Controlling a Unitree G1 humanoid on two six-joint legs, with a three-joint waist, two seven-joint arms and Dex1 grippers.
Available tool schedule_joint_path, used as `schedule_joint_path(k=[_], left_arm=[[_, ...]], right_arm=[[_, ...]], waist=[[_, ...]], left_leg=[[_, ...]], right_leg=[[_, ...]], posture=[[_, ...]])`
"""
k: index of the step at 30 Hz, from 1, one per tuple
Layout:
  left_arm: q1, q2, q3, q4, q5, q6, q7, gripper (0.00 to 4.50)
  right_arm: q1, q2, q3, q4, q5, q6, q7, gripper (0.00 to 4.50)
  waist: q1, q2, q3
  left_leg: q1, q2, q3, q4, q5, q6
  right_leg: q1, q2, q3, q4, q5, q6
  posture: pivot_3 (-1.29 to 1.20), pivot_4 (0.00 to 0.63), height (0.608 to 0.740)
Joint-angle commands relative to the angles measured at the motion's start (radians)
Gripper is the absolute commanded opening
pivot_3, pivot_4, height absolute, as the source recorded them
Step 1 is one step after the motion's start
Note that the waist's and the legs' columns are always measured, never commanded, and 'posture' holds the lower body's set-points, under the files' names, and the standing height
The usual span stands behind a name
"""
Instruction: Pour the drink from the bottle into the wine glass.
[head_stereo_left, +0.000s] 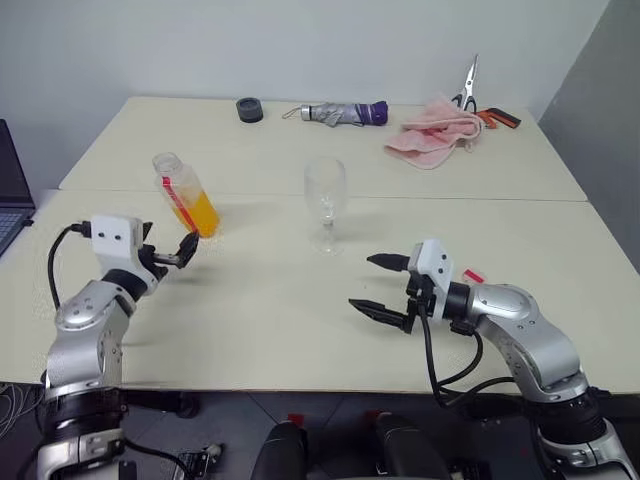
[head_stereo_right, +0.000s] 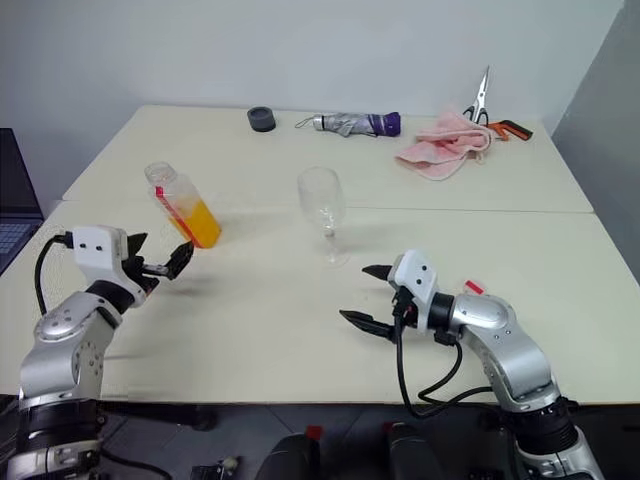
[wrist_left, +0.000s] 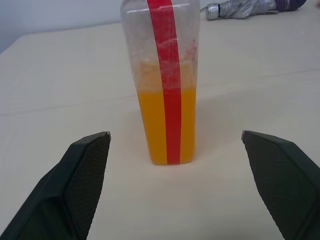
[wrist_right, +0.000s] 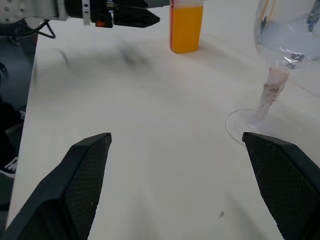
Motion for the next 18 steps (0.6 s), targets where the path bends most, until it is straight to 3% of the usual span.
schedule_joint_path(k=[1, 18], left_arm=[[-0.037, 0.025, -0.001, 0.02, 0.01, -0.03, -0.023, 4.5], [-0.25, 0.061, -0.032, 0.26, 0.06, -0.111, -0.061, 4.5]], right_arm=[[-0.008, -0.012, 0.006, -0.052, 0.026, 0.0, 0.004, 4.47], [-0.026, -0.017, 0.039, -0.054, 0.034, -0.021, 0.009, 4.47]], waist=[[-0.001, 0.0, 0.0], [0.0, 0.0, 0.0]], left_leg=[[0.0, 0.0, 0.0, 0.0, 0.0, 0.0], [-0.001, -0.001, -0.001, 0.0, 0.0, 0.0]], right_leg=[[0.0, 0.0, 0.0, 0.0, 0.0, 0.0], [0.0, 0.0, -0.001, 0.0, 0.0, 0.0]], posture=[[0.0, 0.15, 0.74], [0.0, 0.15, 0.74]])
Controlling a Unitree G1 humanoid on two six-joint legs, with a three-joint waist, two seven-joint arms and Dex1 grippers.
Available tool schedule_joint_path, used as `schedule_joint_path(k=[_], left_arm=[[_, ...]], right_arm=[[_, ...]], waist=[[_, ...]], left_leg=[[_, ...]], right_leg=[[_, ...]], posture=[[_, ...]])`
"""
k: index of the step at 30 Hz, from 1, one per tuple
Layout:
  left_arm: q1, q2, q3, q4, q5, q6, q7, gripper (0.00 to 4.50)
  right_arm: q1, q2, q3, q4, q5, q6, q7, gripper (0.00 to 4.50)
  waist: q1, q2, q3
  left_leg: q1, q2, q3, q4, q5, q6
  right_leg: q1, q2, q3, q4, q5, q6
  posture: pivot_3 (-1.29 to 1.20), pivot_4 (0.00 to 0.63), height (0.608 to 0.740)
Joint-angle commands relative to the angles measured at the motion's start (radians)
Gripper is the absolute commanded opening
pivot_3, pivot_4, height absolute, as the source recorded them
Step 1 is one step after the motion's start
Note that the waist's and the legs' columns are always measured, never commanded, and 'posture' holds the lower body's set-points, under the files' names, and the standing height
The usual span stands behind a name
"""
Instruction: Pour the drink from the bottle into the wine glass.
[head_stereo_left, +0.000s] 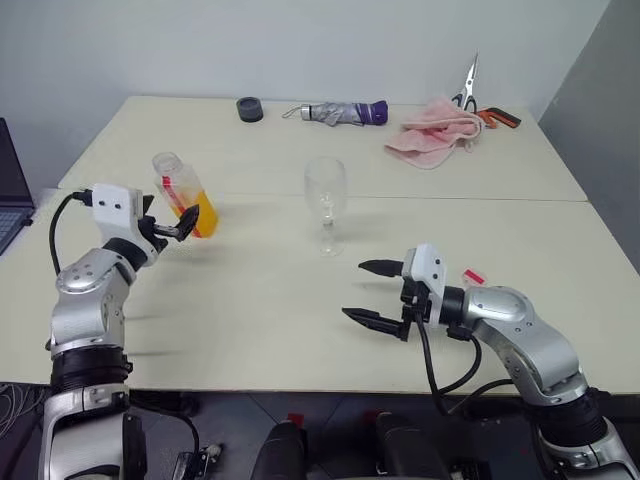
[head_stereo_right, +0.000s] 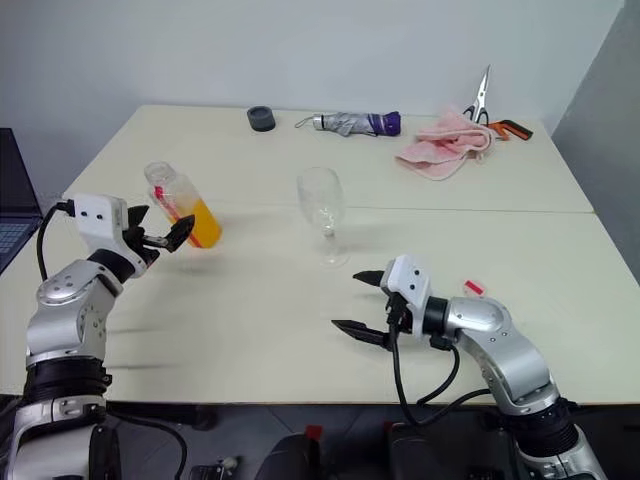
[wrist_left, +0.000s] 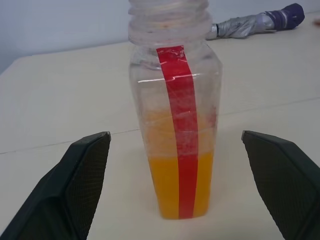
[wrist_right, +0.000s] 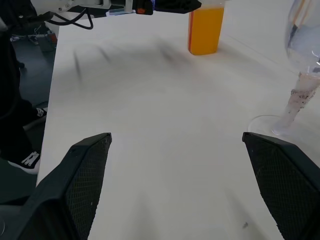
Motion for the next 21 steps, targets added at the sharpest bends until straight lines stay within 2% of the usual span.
schedule_joint_path(k=[1, 12, 16, 21], left_arm=[[-0.056, 0.026, 0.003, 0.04, 0.015, -0.043, -0.009, 4.5], [-0.2, 0.028, -0.031, 0.251, 0.046, -0.111, -0.056, 4.5], [-0.229, 0.024, -0.034, 0.312, 0.048, -0.135, -0.061, 3.68], [-0.256, 0.025, -0.03, 0.374, 0.046, -0.167, -0.068, 2.09]], right_arm=[[-0.023, -0.003, 0.002, -0.04, 0.019, -0.021, 0.007, 4.47], [-0.049, 0.001, 0.006, -0.038, 0.023, -0.022, 0.003, 4.47], [-0.057, 0.006, 0.008, -0.035, 0.023, -0.025, 0.002, 4.5], [-0.065, 0.015, 0.011, -0.031, 0.019, -0.032, -0.003, 4.5]], waist=[[0.0, 0.0, 0.0], [0.0, 0.0, 0.0], [0.0, 0.0, 0.0], [-0.001, 0.0, 0.0]], left_leg=[[0.0, 0.0, 0.0, 0.0, 0.0, 0.0], [-0.001, -0.001, -0.001, 0.0, 0.0, 0.0], [-0.001, -0.001, 0.0, 0.0, 0.0, 0.0], [-0.001, -0.001, 0.0, 0.0, 0.0, 0.0]], right_leg=[[0.0, 0.0, 0.0, 0.0, 0.0, 0.0], [0.0, 0.0, -0.001, 0.0, 0.0, 0.0], [0.0, 0.0, -0.001, 0.0, 0.0, 0.0], [0.0, 0.0, -0.001, 0.0, 0.0, 0.0]], posture=[[0.0, 0.15, 0.74], [0.0, 0.15, 0.74], [0.0, 0.15, 0.74], [0.0, 0.15, 0.74]])
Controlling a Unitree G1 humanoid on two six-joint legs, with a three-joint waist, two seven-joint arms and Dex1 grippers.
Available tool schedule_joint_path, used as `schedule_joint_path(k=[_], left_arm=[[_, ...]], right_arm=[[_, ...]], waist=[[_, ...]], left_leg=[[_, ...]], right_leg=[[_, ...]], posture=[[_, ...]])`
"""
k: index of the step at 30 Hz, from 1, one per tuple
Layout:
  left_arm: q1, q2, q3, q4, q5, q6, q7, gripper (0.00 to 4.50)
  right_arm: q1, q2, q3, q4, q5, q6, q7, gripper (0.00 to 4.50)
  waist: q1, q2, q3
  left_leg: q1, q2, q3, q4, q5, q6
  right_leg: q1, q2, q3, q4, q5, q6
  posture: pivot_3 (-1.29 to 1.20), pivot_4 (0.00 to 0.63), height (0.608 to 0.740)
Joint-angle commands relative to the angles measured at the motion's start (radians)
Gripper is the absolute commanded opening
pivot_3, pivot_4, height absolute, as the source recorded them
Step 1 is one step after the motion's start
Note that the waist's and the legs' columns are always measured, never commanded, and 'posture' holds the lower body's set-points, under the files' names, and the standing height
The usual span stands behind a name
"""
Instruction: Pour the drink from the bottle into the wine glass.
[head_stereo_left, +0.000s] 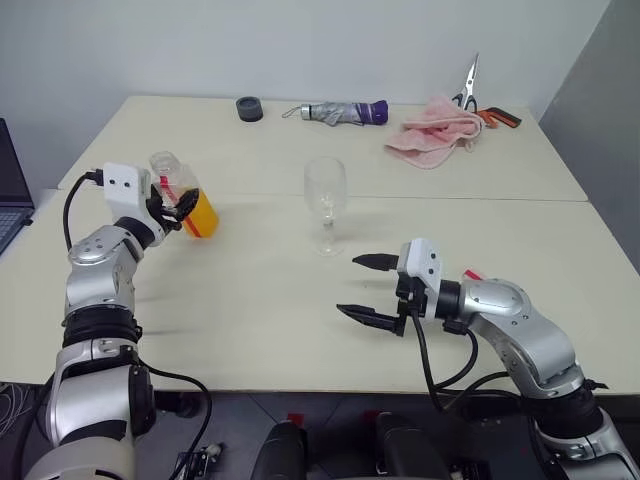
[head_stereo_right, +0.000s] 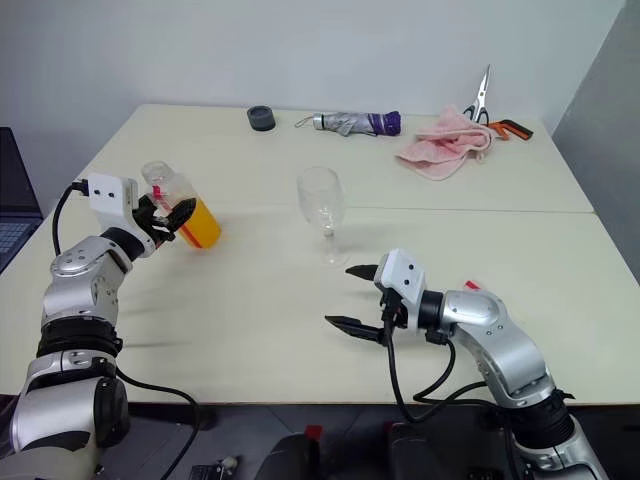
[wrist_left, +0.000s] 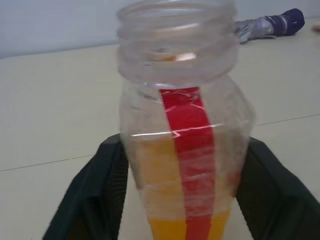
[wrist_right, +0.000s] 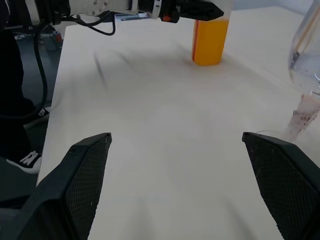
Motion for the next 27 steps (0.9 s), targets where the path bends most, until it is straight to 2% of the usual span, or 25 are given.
schedule_joint_path(k=[1, 5, 27], left_arm=[[-0.036, 0.021, 0.012, 0.02, 0.002, -0.04, -0.005, 1.89], [-0.046, 0.02, 0.018, 0.033, -0.006, -0.05, -0.01, 1.69], [0.036, -0.012, 0.025, -0.238, -0.084, 0.066, 0.009, 1.69]], right_arm=[[-0.023, 0.008, -0.006, -0.03, 0.017, -0.028, -0.003, 4.5], [-0.033, 0.024, -0.017, -0.032, 0.022, -0.034, -0.017, 4.5], [-0.06, 0.071, -0.05, -0.039, 0.039, -0.074, -0.098, 4.5]], waist=[[0.0, 0.0, 0.0], [0.0, 0.0, 0.0], [0.0, 0.0, 0.0]], left_leg=[[0.0, 0.0, 0.0, 0.0, 0.0, 0.0], [0.0, 0.0, 0.0, 0.0, 0.0, 0.0], [-0.002, 0.001, -0.002, 0.001, 0.0, 0.0]], right_leg=[[0.0, 0.0, 0.0, 0.0, 0.0, 0.0], [0.0, 0.0, 0.0, 0.0, 0.0, 0.0], [-0.001, -0.001, -0.001, 0.0, 0.0, 0.0]], posture=[[0.0, 0.15, 0.74], [0.0, 0.15, 0.74], [0.0, 0.15, 0.74]])
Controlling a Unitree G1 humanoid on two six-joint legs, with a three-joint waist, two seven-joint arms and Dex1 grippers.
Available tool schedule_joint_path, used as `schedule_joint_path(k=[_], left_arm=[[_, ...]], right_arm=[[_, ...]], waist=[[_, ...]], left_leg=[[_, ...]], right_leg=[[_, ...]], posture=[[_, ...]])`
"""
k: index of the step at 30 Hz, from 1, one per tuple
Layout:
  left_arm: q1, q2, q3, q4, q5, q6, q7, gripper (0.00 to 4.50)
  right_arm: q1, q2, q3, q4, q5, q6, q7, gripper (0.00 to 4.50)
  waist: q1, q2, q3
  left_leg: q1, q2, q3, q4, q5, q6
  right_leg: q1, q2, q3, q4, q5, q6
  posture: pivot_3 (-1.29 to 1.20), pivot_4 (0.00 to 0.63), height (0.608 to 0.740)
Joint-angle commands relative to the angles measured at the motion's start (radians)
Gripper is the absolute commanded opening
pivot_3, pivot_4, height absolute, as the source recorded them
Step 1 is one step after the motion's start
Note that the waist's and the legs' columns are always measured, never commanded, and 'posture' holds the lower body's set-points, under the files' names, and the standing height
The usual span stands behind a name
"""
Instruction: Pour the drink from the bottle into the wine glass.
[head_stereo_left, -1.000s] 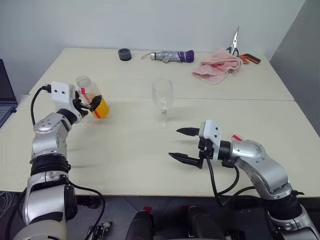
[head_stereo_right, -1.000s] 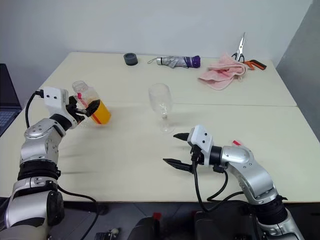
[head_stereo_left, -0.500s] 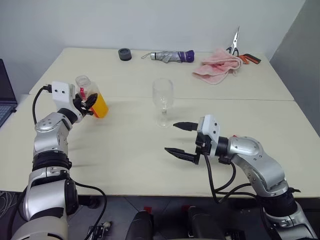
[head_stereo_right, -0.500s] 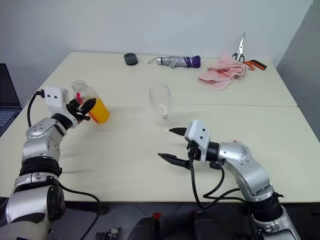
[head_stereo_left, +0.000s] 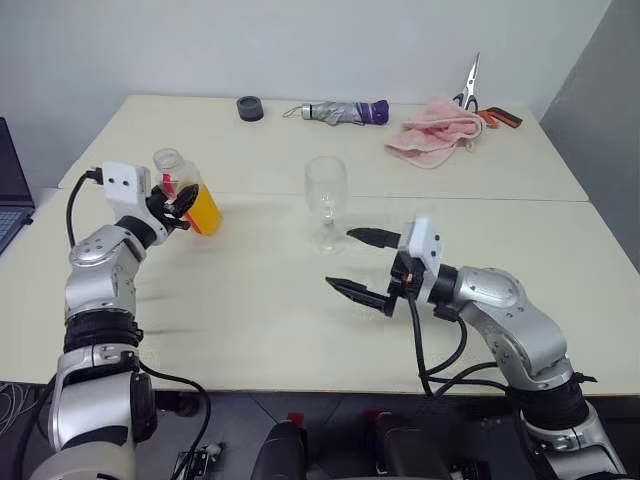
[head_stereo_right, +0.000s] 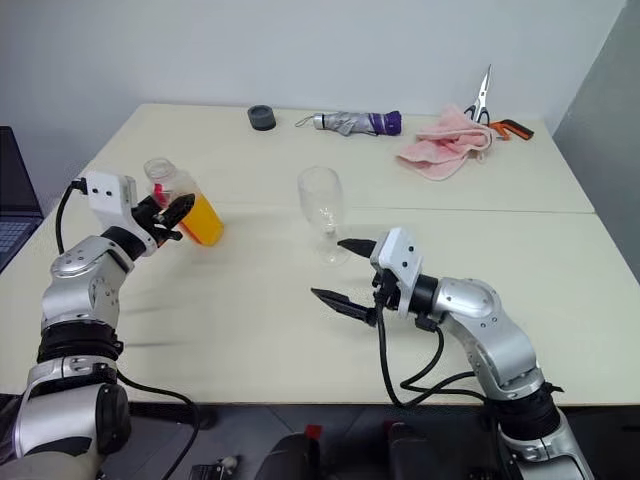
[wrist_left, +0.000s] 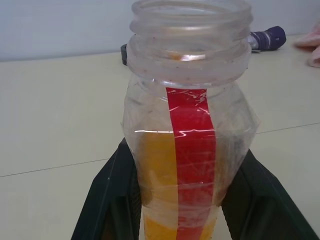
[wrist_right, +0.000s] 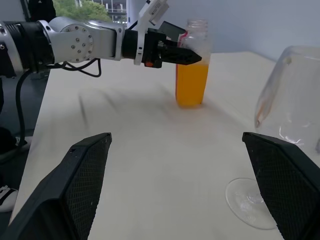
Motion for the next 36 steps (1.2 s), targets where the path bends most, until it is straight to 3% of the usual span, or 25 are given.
schedule_joint_path(k=[1, 9, 14, 21, 36], left_arm=[[-0.011, -0.005, 0.013, -0.127, -0.022, 0.005, 0.004, 1.69], [-0.047, -0.035, -0.118, -0.393, 0.031, 0.081, 0.003, 1.68], [-0.092, -0.046, -0.215, -0.46, 0.097, 0.083, -0.008, 1.68], [-0.18, -0.032, -0.339, -0.376, 0.269, -0.122, -0.023, 1.67], [-0.305, 0.006, -0.426, -0.083, 0.512, -0.536, 0.023, 1.67]], right_arm=[[-0.011, -0.004, -0.03, -0.046, 0.024, -0.013, -0.008, 4.5], [0.006, -0.029, -0.107, -0.102, 0.063, 0.038, -0.066, 4.5], [0.001, -0.002, -0.131, -0.095, 0.031, 0.002, -0.153, 4.5], [-0.01, 0.02, -0.114, -0.065, 0.015, -0.016, -0.186, 4.5], [-0.029, 0.019, -0.105, -0.039, 0.04, 0.015, -0.166, 4.5]], waist=[[0.0, 0.0, 0.0], [0.002, 0.0, 0.0], [0.001, 0.0, 0.0], [0.0, 0.0, 0.0], [0.001, 0.0, 0.0]], left_leg=[[0.0, 0.0, 0.0, 0.0, 0.0, 0.0], [-0.001, 0.0, -0.001, 0.001, 0.0, 0.0], [0.0, -0.001, 0.0, 0.0, 0.0, 0.0], [0.0, -0.001, 0.001, 0.0, 0.0, 0.0], [-0.001, -0.002, 0.002, 0.0, 0.0, 0.0]], right_leg=[[0.0, 0.0, 0.0, 0.0, 0.0, 0.0], [0.0, -0.001, 0.0, 0.0, 0.0, 0.0], [0.0, 0.0, 0.001, 0.0, 0.0, 0.0], [0.0, 0.001, 0.001, 0.0, 0.0, 0.0], [0.0, 0.001, 0.001, 0.0, 0.0, 0.0]], posture=[[0.0, 0.15, 0.74], [0.0, 0.15, 0.74], [0.0, 0.15, 0.74], [0.0, 0.15, 0.74], [0.0, 0.15, 0.74]])
